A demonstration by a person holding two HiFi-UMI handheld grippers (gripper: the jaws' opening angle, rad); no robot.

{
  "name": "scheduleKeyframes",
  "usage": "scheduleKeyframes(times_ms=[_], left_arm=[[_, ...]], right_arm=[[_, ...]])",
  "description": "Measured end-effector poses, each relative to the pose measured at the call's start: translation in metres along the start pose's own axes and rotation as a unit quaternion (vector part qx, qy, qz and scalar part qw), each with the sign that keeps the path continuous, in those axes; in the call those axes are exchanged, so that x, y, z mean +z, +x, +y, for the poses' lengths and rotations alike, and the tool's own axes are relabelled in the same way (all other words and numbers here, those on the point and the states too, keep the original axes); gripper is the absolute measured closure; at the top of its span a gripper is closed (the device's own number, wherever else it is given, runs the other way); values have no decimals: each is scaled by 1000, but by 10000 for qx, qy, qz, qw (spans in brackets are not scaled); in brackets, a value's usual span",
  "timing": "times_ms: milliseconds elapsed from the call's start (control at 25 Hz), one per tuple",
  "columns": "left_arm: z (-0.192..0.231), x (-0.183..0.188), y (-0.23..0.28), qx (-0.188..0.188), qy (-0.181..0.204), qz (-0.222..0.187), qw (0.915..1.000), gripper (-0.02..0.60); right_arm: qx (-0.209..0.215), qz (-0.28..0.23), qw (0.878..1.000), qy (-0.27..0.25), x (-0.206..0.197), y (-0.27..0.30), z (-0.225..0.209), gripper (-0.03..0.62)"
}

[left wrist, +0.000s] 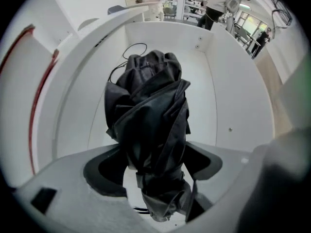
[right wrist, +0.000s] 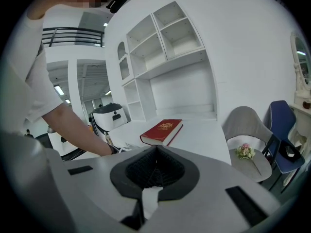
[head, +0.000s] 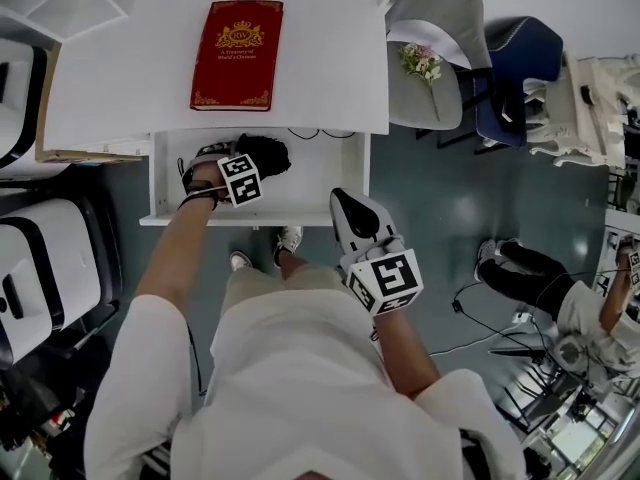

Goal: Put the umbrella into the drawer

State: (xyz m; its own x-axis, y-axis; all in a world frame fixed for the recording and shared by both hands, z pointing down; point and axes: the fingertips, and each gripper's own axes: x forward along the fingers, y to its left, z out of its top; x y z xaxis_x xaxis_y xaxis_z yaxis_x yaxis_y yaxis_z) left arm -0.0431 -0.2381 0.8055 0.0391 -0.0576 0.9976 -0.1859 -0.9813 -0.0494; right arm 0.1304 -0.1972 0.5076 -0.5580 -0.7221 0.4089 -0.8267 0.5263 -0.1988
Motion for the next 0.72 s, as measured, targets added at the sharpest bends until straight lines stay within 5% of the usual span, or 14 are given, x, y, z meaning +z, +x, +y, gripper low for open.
scheduleKeyframes(times_ms=[360,720], left_arm=[[-12,-14,-63,295,-553,-826,9946,227],[-18,-41,-145,752,-1510,-1964,9659,287]], right_arm=[[112,-243,9995,-188,16,-6,58,592],[138,-592,9972,-431,45,-14,124,592]])
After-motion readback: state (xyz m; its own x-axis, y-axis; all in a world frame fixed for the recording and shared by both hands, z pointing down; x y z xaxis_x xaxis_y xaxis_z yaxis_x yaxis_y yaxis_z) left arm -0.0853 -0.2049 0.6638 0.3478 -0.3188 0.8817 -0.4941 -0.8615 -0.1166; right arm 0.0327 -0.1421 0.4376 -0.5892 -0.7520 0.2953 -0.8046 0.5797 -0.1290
